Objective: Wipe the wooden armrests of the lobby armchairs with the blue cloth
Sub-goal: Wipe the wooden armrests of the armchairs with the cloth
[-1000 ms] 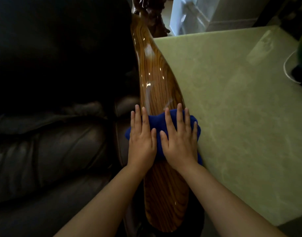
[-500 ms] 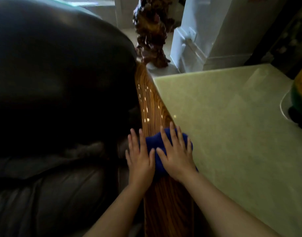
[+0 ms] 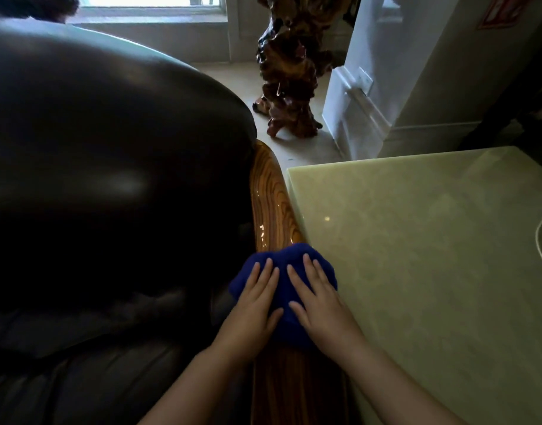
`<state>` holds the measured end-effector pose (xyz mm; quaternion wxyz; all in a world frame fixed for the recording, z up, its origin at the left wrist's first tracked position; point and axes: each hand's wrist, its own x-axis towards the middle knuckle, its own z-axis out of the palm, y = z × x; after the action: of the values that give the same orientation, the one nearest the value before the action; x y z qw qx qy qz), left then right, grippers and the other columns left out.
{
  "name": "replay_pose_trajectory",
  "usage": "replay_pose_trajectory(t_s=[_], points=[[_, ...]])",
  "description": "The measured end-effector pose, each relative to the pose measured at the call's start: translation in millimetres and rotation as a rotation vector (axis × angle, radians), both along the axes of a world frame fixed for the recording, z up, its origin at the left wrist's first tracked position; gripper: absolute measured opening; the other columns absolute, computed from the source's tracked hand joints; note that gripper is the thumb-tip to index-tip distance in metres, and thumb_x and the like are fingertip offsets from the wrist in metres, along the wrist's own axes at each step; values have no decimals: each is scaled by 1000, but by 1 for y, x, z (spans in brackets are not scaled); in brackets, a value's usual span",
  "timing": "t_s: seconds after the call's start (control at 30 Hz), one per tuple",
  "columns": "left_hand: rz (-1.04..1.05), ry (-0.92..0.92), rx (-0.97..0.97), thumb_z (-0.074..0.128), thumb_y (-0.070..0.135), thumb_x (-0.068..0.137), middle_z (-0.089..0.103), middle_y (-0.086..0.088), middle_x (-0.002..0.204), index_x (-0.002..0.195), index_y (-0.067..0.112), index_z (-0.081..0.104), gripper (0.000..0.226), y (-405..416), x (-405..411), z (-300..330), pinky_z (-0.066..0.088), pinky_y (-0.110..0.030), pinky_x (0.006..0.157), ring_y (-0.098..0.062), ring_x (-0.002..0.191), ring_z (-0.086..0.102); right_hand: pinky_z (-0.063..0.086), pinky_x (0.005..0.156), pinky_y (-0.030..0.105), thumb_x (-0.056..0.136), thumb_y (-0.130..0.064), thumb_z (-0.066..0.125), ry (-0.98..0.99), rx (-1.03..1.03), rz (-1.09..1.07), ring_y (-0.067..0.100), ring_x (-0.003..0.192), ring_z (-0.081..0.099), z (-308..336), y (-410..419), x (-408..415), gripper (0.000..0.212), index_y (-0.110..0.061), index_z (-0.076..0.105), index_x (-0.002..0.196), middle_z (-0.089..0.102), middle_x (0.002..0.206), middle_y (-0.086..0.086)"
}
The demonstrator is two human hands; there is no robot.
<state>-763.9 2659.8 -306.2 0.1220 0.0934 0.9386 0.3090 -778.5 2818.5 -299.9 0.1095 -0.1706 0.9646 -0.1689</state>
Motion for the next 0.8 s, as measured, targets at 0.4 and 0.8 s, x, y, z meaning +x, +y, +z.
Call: replay_pose_trajectory(t_s=[0.4, 0.8], points=[[109, 121, -63, 57, 27, 87, 9, 0, 158, 145, 18, 17, 71, -7, -49, 24, 9, -33, 119, -17, 145, 4, 8, 113, 31, 86, -33, 58, -213, -152, 104, 15, 144, -4, 23, 9, -85, 76, -31, 11, 145, -6, 158, -4], [259, 70, 59, 60, 12, 84, 30, 1, 152, 137, 20, 39, 58, 1, -56, 26, 22, -36, 117, -18, 140, 25, 32, 107, 34, 89, -27, 55, 103, -77, -18, 25, 132, 38, 26, -7, -62, 47, -21, 44, 134, 36, 149, 7]])
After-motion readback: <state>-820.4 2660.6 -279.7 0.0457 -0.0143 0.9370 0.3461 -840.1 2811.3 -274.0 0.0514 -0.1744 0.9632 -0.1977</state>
